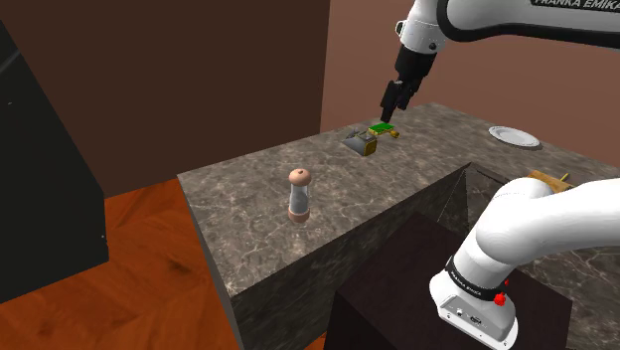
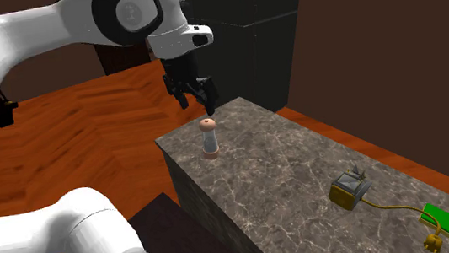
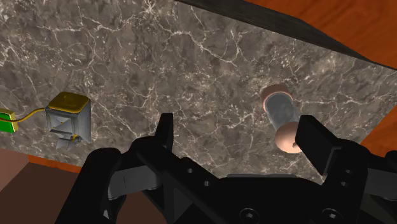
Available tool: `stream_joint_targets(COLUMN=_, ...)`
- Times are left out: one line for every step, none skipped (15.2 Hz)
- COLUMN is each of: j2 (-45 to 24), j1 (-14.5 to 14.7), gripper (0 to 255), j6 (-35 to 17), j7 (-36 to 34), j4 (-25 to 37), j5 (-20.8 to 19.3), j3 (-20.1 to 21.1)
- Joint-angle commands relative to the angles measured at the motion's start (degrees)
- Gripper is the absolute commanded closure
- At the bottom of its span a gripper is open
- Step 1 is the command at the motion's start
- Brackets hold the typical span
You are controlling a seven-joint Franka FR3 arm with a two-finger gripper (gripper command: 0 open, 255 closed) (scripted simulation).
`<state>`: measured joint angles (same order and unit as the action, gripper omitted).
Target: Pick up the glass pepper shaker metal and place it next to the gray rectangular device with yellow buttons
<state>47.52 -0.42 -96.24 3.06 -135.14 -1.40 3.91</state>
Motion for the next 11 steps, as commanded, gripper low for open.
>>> stream_joint_targets(j2=0.00, j1=0.00, gripper=0, j6=0.00, j7=0.00, j4=0.00, j5=0.00, j3=0.00)
stream_joint_targets(j2=-1.17, j1=0.23, gripper=0, j6=-1.49, j7=-0.68, j4=-0.51, j5=0.52, j3=0.60)
stream_joint_targets(j2=-2.41, j1=0.46, gripper=0, j6=-2.98, j7=-1.35, j4=-0.96, j5=1.03, j3=1.21)
stream_joint_targets(j2=-3.71, j1=0.68, gripper=0, j6=-4.48, j7=-2.00, j4=-1.34, j5=1.52, j3=1.82)
stream_joint_targets(j2=-5.08, j1=0.90, gripper=0, j6=-5.97, j7=-2.65, j4=-1.65, j5=2.00, j3=2.43)
stream_joint_targets(j2=-6.51, j1=1.12, gripper=0, j6=-7.47, j7=-3.29, j4=-1.89, j5=2.45, j3=3.05)
stream_joint_targets(j2=-7.99, j1=1.33, gripper=0, j6=-8.96, j7=-3.93, j4=-2.06, j5=2.88, j3=3.66)
stream_joint_targets(j2=-9.54, j1=1.53, gripper=0, j6=-10.44, j7=-4.57, j4=-2.16, j5=3.28, j3=4.28)
stream_joint_targets(j2=-11.14, j1=1.72, gripper=0, j6=-11.91, j7=-5.19, j4=-2.19, j5=3.66, j3=4.90)
stream_joint_targets(j2=-12.79, j1=1.91, gripper=0, j6=-13.37, j7=-5.82, j4=-2.14, j5=4.00, j3=5.52)
stream_joint_targets(j2=-14.49, j1=2.07, gripper=0, j6=-14.81, j7=-6.44, j4=-2.03, j5=4.32, j3=6.14)
